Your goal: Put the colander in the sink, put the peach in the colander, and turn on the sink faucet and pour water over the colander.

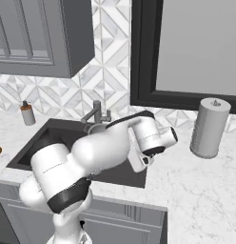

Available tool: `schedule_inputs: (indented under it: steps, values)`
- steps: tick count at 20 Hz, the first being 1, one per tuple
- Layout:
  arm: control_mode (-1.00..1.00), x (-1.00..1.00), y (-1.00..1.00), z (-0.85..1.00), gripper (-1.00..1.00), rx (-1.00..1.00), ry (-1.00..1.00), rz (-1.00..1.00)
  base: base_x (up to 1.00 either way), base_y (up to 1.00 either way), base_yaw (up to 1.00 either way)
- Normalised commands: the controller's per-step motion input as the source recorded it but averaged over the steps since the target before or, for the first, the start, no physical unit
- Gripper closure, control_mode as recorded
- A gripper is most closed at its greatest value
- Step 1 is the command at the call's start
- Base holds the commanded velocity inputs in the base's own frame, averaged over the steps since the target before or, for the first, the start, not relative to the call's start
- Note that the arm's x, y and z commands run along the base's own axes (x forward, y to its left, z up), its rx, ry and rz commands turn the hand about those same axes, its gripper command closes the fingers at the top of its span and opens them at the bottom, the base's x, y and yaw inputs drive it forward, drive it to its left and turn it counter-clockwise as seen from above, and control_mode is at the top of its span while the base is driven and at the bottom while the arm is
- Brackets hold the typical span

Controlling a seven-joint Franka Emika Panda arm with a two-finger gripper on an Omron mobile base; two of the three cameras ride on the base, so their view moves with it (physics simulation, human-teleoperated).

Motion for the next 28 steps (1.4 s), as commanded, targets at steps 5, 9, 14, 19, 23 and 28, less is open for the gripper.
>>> schedule_inputs:
  steps: [5, 9, 14, 19, 23, 28]
  values:
    - [-1.0, 0.11, 0.02, -0.36, 1.0, 0.0, 0.0, 0.07, 0.0, 0.0, 0.0]
    - [-1.0, 0.08, 0.19, -0.31, 1.0, -0.02, 0.0, 0.03, 0.0, 0.0, 0.0]
    - [-1.0, 0.08, 0.44, -0.28, 1.0, -0.06, 0.0, 0.02, 0.0, 0.0, 0.0]
    - [-1.0, 0.02, 0.32, -0.27, 1.0, -0.09, -0.03, 0.01, 0.0, 0.0, 0.0]
    - [-1.0, 0.02, 0.32, -0.21, 1.0, -0.13, -0.08, 0.0, 0.0, 0.0, 0.0]
    - [-1.0, 0.07, 0.49, -0.14, 1.0, -0.13, -0.09, 0.0, 0.0, 0.0, 0.0]
